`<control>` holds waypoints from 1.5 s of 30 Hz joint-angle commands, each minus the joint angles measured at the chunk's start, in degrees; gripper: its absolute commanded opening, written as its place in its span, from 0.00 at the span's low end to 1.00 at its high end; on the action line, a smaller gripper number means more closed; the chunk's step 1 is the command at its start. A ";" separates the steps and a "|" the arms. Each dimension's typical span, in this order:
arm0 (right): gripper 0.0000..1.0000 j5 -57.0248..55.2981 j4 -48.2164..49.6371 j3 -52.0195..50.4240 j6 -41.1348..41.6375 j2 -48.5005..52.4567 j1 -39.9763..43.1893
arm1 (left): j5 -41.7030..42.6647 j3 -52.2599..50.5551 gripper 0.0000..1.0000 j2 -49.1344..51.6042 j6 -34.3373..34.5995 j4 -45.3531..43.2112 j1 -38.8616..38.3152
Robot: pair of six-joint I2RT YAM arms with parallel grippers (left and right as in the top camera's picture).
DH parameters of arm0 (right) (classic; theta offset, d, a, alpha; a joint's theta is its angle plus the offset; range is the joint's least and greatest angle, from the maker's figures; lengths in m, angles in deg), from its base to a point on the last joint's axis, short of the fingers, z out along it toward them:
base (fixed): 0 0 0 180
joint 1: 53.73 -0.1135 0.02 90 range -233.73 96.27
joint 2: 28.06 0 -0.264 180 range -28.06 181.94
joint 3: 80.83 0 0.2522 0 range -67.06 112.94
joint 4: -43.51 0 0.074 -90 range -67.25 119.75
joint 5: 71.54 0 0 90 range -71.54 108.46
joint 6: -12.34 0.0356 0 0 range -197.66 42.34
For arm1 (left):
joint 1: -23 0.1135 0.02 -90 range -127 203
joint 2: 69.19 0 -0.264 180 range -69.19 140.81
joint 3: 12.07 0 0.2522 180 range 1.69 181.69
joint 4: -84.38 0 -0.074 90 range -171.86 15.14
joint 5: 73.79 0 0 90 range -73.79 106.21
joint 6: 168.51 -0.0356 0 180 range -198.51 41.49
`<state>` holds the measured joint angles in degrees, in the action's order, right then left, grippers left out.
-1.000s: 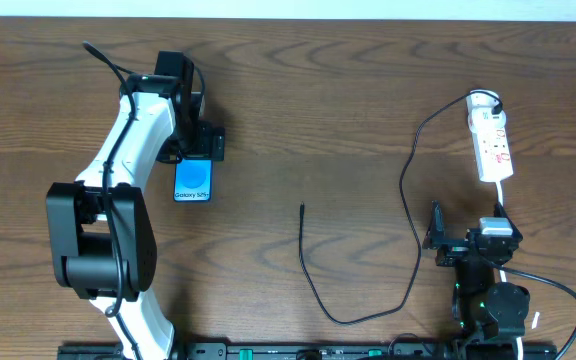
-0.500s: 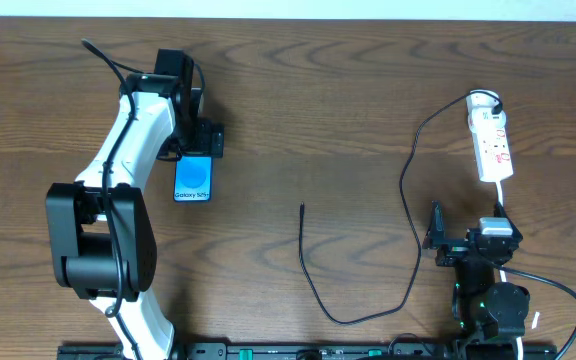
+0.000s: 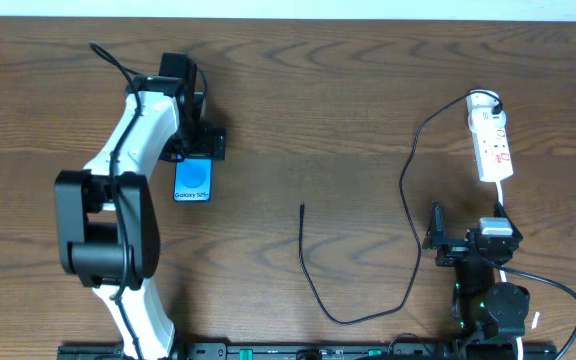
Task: Plug charger to phone and switch on socket
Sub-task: 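Lower the left gripper down onto the phone's top edge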
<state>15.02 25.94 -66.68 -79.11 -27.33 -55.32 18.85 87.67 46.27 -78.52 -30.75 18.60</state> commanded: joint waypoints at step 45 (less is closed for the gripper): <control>0.99 -0.50 -0.22 -0.07 0.76 -0.42 -0.35 | -4.17 -5.60 1.00 4.15 0.04 -5.29 -0.02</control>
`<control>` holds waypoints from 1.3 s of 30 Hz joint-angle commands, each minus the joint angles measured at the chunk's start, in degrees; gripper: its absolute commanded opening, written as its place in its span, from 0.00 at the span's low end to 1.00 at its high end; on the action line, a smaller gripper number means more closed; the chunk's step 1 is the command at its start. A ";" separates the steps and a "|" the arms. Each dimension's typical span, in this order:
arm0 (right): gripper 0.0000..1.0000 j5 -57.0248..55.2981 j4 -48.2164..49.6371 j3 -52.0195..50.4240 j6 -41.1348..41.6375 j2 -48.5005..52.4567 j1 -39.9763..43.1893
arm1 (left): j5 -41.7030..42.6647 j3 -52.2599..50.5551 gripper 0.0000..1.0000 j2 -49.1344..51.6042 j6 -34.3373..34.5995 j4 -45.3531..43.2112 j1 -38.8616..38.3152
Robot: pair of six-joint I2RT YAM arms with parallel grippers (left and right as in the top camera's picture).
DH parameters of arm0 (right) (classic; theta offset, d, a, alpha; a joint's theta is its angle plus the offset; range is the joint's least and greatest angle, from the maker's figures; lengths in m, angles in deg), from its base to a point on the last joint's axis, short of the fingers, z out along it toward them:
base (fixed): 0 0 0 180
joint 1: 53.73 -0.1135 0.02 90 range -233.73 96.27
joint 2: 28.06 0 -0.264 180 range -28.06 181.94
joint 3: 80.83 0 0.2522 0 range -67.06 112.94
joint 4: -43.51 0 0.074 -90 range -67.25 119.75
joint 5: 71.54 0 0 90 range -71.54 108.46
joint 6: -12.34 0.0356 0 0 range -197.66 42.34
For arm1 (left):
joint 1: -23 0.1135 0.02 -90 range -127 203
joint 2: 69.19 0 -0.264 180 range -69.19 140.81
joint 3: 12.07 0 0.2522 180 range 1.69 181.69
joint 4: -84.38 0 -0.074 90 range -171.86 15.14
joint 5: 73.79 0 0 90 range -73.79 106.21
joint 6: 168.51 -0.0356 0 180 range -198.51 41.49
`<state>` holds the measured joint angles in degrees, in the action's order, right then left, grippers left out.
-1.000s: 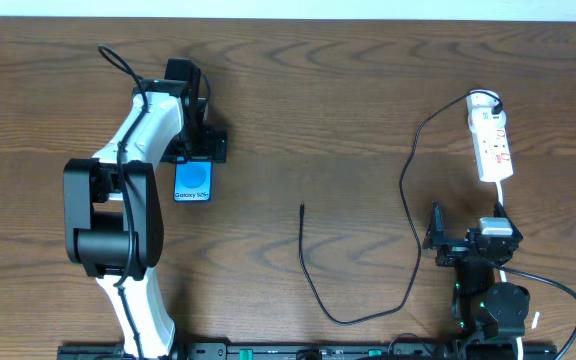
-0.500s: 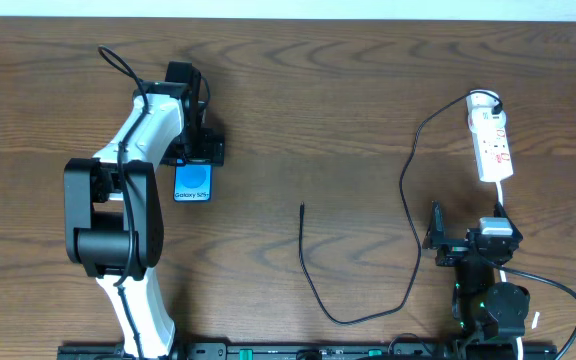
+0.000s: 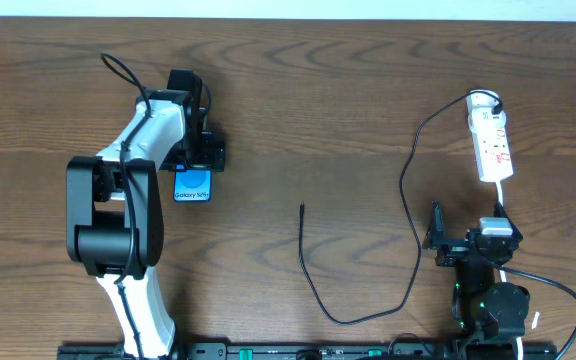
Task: Plug charger to phone and switch on socket
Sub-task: 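Lower the left gripper down onto the phone's top edge, then close the left gripper on the phone's top end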
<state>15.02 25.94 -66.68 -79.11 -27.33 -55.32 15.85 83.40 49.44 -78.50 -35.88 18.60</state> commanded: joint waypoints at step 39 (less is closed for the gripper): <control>0.99 -0.50 -0.22 -0.07 0.76 -0.42 -0.35 | 1.40 -5.75 1.00 0.98 0.00 -2.82 -0.02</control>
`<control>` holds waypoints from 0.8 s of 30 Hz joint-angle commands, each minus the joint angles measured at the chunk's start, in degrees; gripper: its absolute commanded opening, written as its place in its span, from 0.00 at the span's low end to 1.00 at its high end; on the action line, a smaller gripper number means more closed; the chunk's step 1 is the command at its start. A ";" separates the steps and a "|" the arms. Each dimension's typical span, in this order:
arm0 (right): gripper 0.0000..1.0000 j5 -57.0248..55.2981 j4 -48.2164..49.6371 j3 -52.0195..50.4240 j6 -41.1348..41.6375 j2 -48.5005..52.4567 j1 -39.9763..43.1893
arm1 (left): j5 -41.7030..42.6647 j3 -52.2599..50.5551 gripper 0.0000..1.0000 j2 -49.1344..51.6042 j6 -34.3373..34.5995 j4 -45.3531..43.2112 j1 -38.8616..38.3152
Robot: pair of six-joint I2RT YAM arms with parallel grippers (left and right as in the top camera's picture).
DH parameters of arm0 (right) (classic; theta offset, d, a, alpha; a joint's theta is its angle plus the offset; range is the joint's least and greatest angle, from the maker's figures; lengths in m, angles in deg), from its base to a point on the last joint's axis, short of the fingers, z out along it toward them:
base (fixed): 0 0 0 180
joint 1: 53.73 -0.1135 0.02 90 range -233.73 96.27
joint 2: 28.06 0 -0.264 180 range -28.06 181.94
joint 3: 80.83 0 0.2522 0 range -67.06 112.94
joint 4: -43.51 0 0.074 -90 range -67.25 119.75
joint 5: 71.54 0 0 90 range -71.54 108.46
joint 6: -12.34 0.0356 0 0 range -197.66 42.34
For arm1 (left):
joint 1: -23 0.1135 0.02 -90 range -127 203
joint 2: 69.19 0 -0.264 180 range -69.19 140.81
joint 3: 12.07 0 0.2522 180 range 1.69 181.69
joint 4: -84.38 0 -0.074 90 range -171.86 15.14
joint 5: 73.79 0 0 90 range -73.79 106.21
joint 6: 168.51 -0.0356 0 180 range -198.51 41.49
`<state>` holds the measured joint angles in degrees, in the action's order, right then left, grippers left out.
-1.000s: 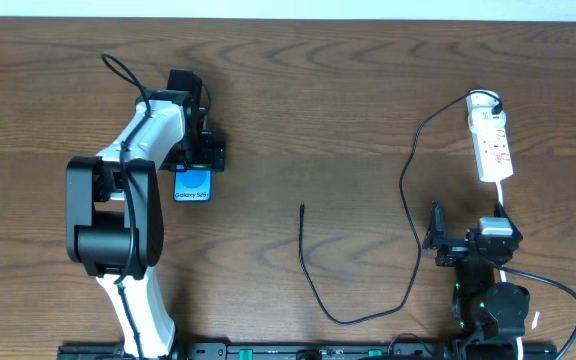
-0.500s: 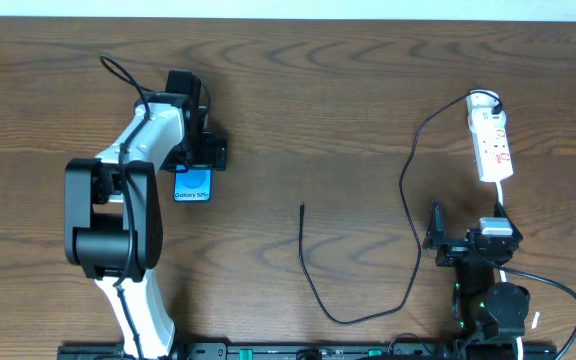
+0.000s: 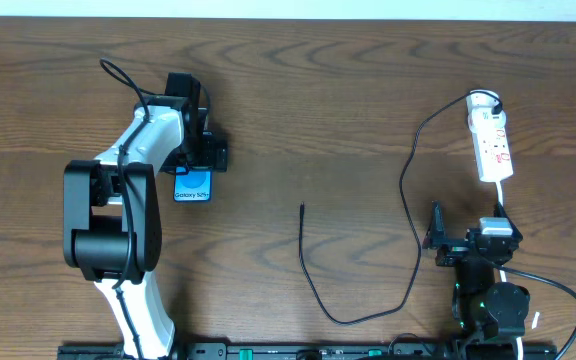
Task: Plug charger to phone and switch on socket
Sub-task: 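Close the left gripper on the phone's top end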
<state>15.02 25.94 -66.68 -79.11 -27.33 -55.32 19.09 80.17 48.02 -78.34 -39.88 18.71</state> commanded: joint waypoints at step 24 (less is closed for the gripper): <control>0.99 -0.50 -0.20 -0.07 0.74 -0.42 -0.35 | -2.05 -4.55 1.00 2.40 -0.17 -0.92 -0.13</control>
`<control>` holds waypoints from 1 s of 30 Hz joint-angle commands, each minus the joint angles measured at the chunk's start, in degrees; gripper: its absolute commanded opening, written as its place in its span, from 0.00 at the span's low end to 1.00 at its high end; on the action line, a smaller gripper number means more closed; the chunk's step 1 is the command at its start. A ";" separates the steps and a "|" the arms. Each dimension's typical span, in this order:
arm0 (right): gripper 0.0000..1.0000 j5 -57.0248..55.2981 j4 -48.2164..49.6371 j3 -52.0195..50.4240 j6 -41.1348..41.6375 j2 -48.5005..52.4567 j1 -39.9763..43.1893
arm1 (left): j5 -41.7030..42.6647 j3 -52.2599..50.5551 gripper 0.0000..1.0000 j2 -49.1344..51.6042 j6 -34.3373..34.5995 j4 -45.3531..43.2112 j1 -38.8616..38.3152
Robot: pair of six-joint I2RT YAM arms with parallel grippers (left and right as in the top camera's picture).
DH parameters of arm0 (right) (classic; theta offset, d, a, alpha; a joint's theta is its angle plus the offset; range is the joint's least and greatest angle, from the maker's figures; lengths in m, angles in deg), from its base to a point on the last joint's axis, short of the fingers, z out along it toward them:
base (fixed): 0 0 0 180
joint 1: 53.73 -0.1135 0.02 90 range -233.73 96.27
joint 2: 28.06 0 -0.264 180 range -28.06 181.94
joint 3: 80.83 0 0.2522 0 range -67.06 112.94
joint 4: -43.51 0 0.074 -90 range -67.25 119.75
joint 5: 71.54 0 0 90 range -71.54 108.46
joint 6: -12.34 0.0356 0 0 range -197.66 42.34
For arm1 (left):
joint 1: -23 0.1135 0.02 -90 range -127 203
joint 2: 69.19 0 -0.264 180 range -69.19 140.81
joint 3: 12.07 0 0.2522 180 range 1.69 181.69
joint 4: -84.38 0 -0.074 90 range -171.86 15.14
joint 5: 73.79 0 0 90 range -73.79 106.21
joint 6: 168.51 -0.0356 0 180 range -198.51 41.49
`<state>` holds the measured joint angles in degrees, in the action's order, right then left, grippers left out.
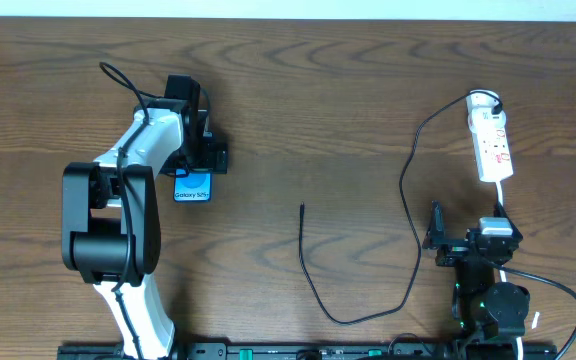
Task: Plug charger to phone and switch on socket
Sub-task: 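Close the left gripper on the phone's top end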
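The phone [192,187], its blue screen lit, lies flat at the left of the table. My left gripper [200,160] hangs over the phone's far end and hides that end; its fingers sit under the wrist, so their state is hidden. The black charger cable [313,290] loops across the middle, its free plug tip [302,207] lying bare on the wood well right of the phone. The cable runs up to the white power strip [491,145] at the right. My right gripper [436,228] rests folded at the near right, below the strip.
The wooden table [318,90] ends at a pale strip along the far side. A white lead [513,275] from the power strip runs down past the right arm's base. A black rail [288,352] lines the near edge.
The left arm has shifted a hair to the left over the phone. Phone, cable, power strip and right arm lie as before.
At first the left gripper stood over the phone's far end with most of the screen showing. Then the arm's elbow had swung right and the gripper covered more of the phone. It has stayed there since, and the right arm has kept still.
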<state>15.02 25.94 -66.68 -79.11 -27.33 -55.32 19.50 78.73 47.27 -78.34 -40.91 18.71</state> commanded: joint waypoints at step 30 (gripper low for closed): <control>0.99 -0.50 -0.22 -0.07 0.76 -0.42 -0.35 | -2.47 -3.58 0.94 3.15 -0.37 -2.75 -0.13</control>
<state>15.00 25.94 -66.68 -79.11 -27.33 -55.32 19.52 78.09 46.94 -78.36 -43.36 18.71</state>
